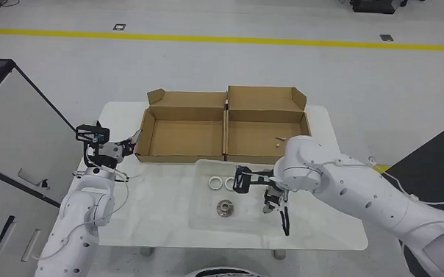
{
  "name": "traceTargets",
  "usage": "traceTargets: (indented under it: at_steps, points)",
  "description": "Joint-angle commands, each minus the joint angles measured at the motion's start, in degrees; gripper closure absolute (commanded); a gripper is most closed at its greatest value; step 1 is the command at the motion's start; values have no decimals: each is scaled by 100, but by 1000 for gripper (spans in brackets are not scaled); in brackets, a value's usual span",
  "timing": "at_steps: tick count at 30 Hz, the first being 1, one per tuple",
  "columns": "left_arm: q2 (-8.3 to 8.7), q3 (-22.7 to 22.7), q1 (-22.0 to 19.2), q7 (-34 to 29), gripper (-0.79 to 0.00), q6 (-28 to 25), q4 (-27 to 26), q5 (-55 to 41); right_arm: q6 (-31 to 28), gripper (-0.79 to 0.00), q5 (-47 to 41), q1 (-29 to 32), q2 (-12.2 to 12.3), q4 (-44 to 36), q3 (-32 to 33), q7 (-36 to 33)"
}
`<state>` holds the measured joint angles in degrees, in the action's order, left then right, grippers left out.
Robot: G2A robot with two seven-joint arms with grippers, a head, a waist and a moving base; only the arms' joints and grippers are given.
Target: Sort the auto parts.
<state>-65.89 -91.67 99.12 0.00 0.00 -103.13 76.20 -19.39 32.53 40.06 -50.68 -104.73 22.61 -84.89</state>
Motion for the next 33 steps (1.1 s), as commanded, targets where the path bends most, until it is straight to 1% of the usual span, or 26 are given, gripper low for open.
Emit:
traceTargets:
  at_steps: [1,13,30,33]
  points:
    - [0,0,0,0,-785,0,0,0,-41,-785,-38,-46,-42,110,-80,41]
    - [0,0,0,0,-785,0,0,0,-5,-785,90,-257,-319,558,-507,5]
    - [0,0,0,0,-785,0,0,0,155,-785,287,-261,-626,916,-667,-127]
    - [0,0,0,0,-785,0,0,0,165,-754,304,-259,-665,963,-686,-165]
